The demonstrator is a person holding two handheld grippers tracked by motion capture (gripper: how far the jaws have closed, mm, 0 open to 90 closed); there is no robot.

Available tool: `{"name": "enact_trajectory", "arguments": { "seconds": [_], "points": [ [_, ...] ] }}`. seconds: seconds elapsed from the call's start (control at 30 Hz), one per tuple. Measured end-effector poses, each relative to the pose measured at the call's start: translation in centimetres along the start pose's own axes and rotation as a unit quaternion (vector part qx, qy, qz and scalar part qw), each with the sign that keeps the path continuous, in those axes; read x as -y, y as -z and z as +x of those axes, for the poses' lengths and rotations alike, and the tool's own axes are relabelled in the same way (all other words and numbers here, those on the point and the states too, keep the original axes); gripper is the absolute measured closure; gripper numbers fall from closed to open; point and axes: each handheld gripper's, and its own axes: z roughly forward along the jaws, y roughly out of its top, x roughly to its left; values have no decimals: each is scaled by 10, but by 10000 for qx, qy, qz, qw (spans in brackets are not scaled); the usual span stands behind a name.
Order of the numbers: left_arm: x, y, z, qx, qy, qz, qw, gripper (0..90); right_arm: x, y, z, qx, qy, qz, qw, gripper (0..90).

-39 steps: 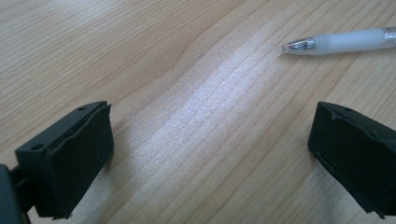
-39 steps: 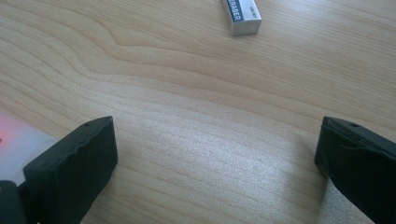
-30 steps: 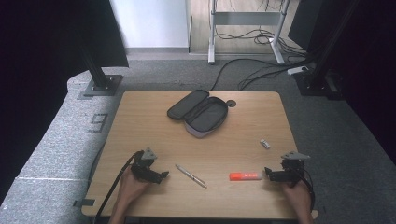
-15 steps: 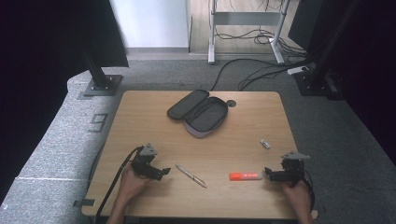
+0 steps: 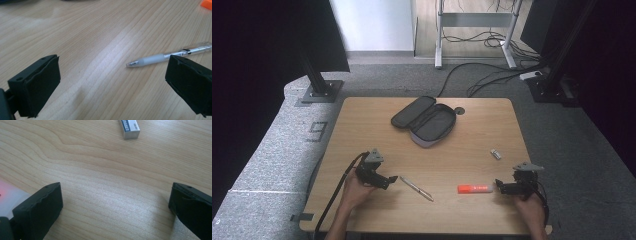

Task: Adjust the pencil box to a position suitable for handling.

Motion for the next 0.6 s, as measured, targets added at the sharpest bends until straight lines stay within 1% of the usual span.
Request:
{"name": "enact_trajectory", "arguments": {
  "seconds": [0.07,0.2,0.23,0.27,0.4,0.43,0.47,0.5,0.53,0.6],
  "points": [
    [-3,-1,1,40,13,24,10000,4,0,0,0,0,-1,1,10000,0],
    [-10,-3,1,7,-84,113,9999,4,0,0,0,2,-3,-1,10000,0],
    [-12,-4,2,33,-75,99,9999,7,0,0,0,0,0,0,10000,0],
    [-14,-5,2,118,-37,143,9998,8,0,0,0,3,-3,-1,10000,0],
    [-22,-8,4,153,-57,180,9997,6,0,0,0,3,-3,-1,10000,0],
    [-23,-8,5,197,-18,150,9997,5,0,0,0,2,-3,-1,10000,0],
    [-23,-8,5,197,-18,150,9997,2,0,0,0,2,-3,-1,10000,0],
    [-25,-9,6,245,-6,169,9996,2,0,0,0,2,-3,-1,10000,0],
    [-29,-10,7,231,-38,222,9995,0,0,0,0,2,-2,0,10000,0],
    [-32,-12,7,213,-67,241,9995,0,0,0,0,1,-2,0,10000,0]
  ]
}}
